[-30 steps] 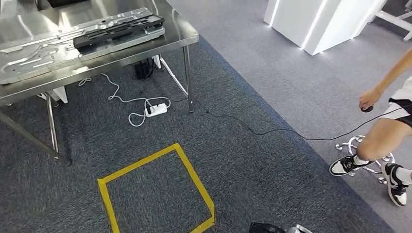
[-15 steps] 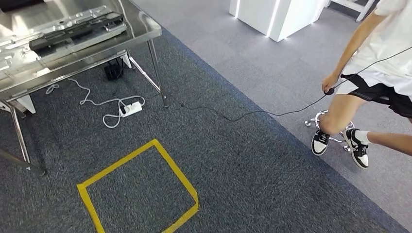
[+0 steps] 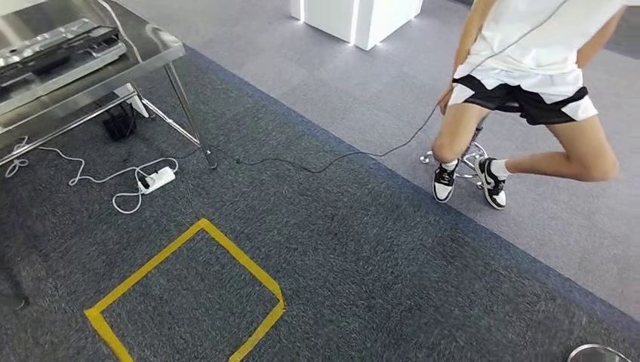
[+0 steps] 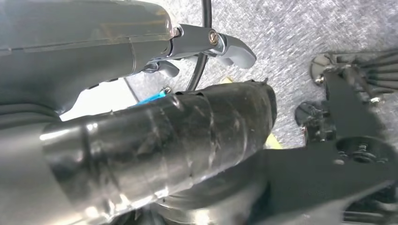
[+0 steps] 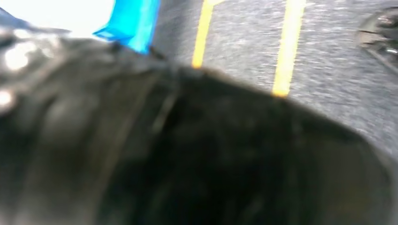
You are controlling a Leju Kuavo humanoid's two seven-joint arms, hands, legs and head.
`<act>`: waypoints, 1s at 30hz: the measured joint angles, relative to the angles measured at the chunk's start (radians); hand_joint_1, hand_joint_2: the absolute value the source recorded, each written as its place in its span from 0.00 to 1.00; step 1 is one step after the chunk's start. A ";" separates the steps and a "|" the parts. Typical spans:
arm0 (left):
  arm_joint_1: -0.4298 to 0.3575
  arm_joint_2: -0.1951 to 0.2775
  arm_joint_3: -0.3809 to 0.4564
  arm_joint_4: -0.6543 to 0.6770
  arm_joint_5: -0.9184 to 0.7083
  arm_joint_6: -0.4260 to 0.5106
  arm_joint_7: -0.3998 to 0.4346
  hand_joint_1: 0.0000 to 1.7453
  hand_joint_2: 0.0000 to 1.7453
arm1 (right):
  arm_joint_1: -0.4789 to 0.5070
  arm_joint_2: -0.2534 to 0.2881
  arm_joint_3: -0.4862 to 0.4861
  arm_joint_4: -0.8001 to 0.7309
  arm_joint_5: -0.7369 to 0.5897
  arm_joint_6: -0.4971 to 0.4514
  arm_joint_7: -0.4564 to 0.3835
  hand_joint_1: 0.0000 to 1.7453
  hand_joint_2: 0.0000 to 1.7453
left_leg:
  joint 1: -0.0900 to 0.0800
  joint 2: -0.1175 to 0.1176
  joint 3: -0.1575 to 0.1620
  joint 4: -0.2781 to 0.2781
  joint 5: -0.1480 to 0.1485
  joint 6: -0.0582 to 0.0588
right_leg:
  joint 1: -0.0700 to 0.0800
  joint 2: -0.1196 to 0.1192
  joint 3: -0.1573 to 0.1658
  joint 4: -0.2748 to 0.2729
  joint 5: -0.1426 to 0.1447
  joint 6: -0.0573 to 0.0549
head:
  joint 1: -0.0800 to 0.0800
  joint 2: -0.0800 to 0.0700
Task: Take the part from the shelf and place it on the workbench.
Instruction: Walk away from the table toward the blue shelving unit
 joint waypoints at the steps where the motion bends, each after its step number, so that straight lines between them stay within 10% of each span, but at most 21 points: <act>1: -0.002 -0.004 0.002 0.000 0.000 0.001 0.000 0.00 0.00 | 0.002 0.001 -0.002 0.000 0.005 0.006 -0.007 0.00 0.00 | 0.001 0.009 -0.001 0.001 0.001 -0.007 | 0.001 0.009 -0.003 -0.004 0.003 -0.012 | 0.000 0.000; 8: 0.028 -0.011 0.019 0.002 0.001 -0.022 -0.022 0.00 0.00 | 0.009 0.012 -0.004 0.003 0.043 0.022 -0.057 0.00 0.00 | 0.011 -0.114 -0.095 0.264 -0.156 -0.022 | 0.011 0.082 -0.040 -0.007 0.038 -0.054 | 0.000 0.000; 14: 0.041 0.008 0.022 0.013 -0.008 -0.046 -0.028 0.00 0.00 | 0.010 0.019 -0.004 0.005 0.053 0.023 -0.076 0.00 0.00 | 0.004 -0.179 0.058 0.006 -0.053 0.005 | 0.013 0.146 -0.062 0.010 0.049 -0.040 | 0.000 0.000; 18: 0.032 0.012 0.022 0.015 -0.013 -0.049 -0.025 0.00 0.00 | 0.009 0.017 -0.004 0.006 0.053 0.019 -0.061 0.00 0.00 | 0.010 -0.142 0.071 -0.027 -0.038 0.018 | 0.014 0.131 -0.082 0.043 0.031 -0.018 | 0.001 0.000; 21: 0.028 0.009 0.022 0.015 -0.021 -0.028 -0.017 0.00 0.00 | 0.009 0.017 -0.004 0.006 0.051 0.014 -0.062 0.00 0.00 | 0.010 -0.108 0.071 -0.033 -0.034 0.026 | 0.008 0.082 -0.165 0.211 -0.051 -0.005 | 0.003 0.000; 23: 0.022 0.003 0.022 0.015 -0.026 -0.018 -0.015 0.00 0.00 | 0.012 0.015 -0.004 0.006 0.053 0.016 -0.071 0.00 0.00 | 0.009 -0.086 0.069 -0.030 -0.037 0.025 | 0.000 0.073 -0.194 0.267 -0.057 0.003 | 0.003 0.000; 27: 0.015 -0.004 0.026 0.015 -0.022 -0.046 -0.045 0.00 0.00 | 0.017 0.009 -0.002 0.007 0.090 0.011 -0.104 0.00 0.00 | 0.007 -0.049 0.072 -0.018 -0.050 0.009 | -0.002 0.024 -0.085 0.057 0.046 0.001 | 0.003 0.000; 30: 0.023 0.000 0.032 0.015 -0.023 -0.073 -0.081 0.00 0.00 | 0.018 0.007 0.008 0.006 0.120 0.000 -0.125 0.00 0.00 | 0.003 -0.022 0.076 -0.015 -0.059 -0.008 | 0.007 0.027 -0.070 0.013 0.053 -0.017 | 0.002 0.000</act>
